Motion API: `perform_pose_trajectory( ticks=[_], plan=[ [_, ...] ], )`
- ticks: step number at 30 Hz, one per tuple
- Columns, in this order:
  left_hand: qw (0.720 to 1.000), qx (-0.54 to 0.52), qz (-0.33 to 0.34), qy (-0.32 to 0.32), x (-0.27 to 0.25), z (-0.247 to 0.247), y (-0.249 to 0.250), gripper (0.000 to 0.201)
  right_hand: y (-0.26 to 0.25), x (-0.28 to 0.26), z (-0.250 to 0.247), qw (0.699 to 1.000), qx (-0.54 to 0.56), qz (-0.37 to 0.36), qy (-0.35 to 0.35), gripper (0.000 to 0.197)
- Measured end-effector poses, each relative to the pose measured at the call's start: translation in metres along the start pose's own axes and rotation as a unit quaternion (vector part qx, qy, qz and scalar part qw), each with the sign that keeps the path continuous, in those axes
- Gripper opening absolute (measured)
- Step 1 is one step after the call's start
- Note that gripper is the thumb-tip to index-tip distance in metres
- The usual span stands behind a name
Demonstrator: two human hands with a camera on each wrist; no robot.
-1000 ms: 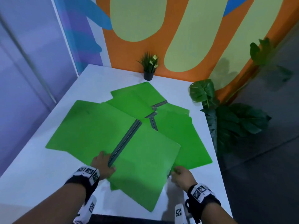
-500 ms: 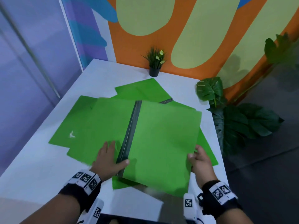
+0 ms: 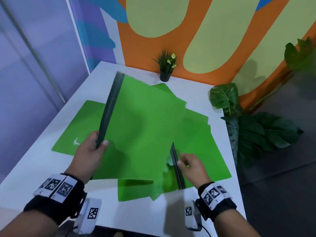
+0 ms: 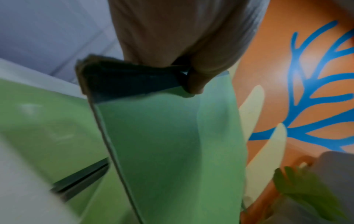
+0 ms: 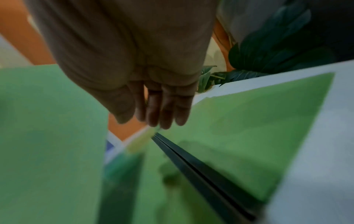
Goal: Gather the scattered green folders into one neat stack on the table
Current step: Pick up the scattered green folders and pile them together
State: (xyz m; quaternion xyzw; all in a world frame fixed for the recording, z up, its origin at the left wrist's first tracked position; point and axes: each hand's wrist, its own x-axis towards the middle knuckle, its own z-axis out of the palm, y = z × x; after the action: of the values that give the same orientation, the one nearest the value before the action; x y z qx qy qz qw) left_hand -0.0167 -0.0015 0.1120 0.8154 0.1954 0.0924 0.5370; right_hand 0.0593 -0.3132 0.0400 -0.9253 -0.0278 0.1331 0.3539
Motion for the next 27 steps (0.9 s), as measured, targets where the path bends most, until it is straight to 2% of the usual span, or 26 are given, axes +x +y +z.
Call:
perform_pose_trajectory(
  ticks=[1, 3, 6, 8, 12, 15, 16, 17, 18, 20, 21, 22, 24, 26, 27],
  plan=[
    [1.000, 0.012, -0.022, 0.008, 0.001, 0.000, -0.011, 0.021, 0.011, 0.000, 0.009, 0.996, -0.088, 0.010, -0.011, 0.027],
    [0.996, 0.042, -0.079, 0.017, 0.001, 0.000, -0.038, 0.017, 0.028, -0.003, 0.026, 0.980, -0.192, 0.028, -0.038, 0.027],
    [0.982, 0.052, -0.181, 0.021, -0.002, 0.001, -0.083, 0.011, 0.044, -0.006, 0.047, 0.964, -0.251, 0.061, -0.066, 0.027],
    [0.972, 0.057, -0.226, 0.020, -0.005, -0.001, -0.106, 0.010, 0.047, -0.006, 0.059, 0.958, -0.271, 0.064, -0.062, 0.030],
    [0.965, 0.078, -0.248, 0.016, -0.008, -0.012, -0.127, 0.014, 0.037, -0.022, 0.082, 0.945, -0.316, 0.027, -0.082, 0.032],
    [0.964, 0.067, -0.258, 0.021, -0.005, -0.025, -0.135, 0.013, 0.026, -0.052, 0.097, 0.930, -0.337, -0.061, -0.134, 0.016],
    [0.964, 0.062, -0.260, 0.018, -0.004, -0.029, -0.137, 0.013, 0.024, -0.059, 0.100, 0.924, -0.340, -0.094, -0.145, 0.016],
    [0.964, 0.059, -0.260, 0.012, -0.003, -0.033, -0.139, 0.012, 0.025, -0.061, 0.099, 0.927, -0.324, -0.097, -0.165, 0.011],
    [0.964, 0.059, -0.259, 0.005, -0.001, -0.036, -0.140, 0.013, 0.026, -0.060, 0.095, 0.937, -0.300, -0.092, -0.155, 0.006],
    [0.966, 0.050, -0.255, -0.010, 0.001, -0.037, -0.140, 0.013, 0.041, -0.051, 0.077, 0.968, -0.238, -0.011, -0.080, 0.019],
    [0.966, 0.043, -0.254, -0.016, 0.002, -0.036, -0.139, 0.013, 0.050, -0.046, 0.063, 0.977, -0.207, 0.041, -0.034, 0.019],
    [0.967, 0.040, -0.250, -0.022, 0.003, -0.034, -0.139, 0.014, 0.061, -0.042, 0.048, 0.975, -0.202, 0.097, 0.008, 0.018],
    [0.969, 0.046, -0.239, -0.039, 0.006, -0.029, -0.135, 0.014, 0.083, -0.039, 0.022, 0.951, -0.205, 0.224, 0.059, 0.032],
    [0.971, 0.054, -0.226, -0.052, 0.010, -0.022, -0.131, 0.014, 0.102, -0.039, 0.008, 0.927, -0.168, 0.329, 0.065, 0.051],
    [0.972, 0.055, -0.221, -0.056, 0.012, -0.019, -0.129, 0.014, 0.108, -0.040, 0.006, 0.922, -0.141, 0.354, 0.066, 0.057]
  ],
)
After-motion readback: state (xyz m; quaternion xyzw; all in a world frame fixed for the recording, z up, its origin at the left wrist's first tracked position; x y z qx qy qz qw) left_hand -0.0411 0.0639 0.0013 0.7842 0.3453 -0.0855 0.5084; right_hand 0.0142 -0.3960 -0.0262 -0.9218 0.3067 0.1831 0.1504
